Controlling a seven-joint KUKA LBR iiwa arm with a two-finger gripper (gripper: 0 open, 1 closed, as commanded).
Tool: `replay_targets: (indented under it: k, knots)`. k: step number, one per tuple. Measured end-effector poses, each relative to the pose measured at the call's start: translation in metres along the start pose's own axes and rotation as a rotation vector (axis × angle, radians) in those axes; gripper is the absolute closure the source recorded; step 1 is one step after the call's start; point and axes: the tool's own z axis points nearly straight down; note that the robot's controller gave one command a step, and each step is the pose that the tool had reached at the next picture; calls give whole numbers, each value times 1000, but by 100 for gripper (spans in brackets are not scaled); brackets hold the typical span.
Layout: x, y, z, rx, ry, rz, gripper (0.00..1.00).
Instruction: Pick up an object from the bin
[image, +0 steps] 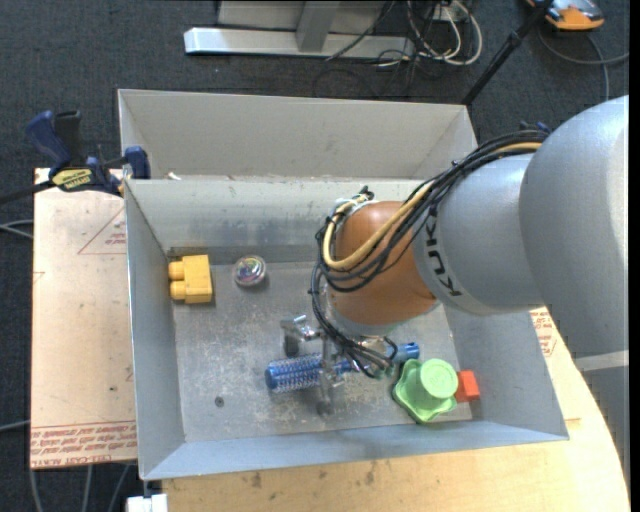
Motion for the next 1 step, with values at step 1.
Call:
replay_targets:
  k: [1]
  knots:
    - [0,0,1,0,0,2,100]
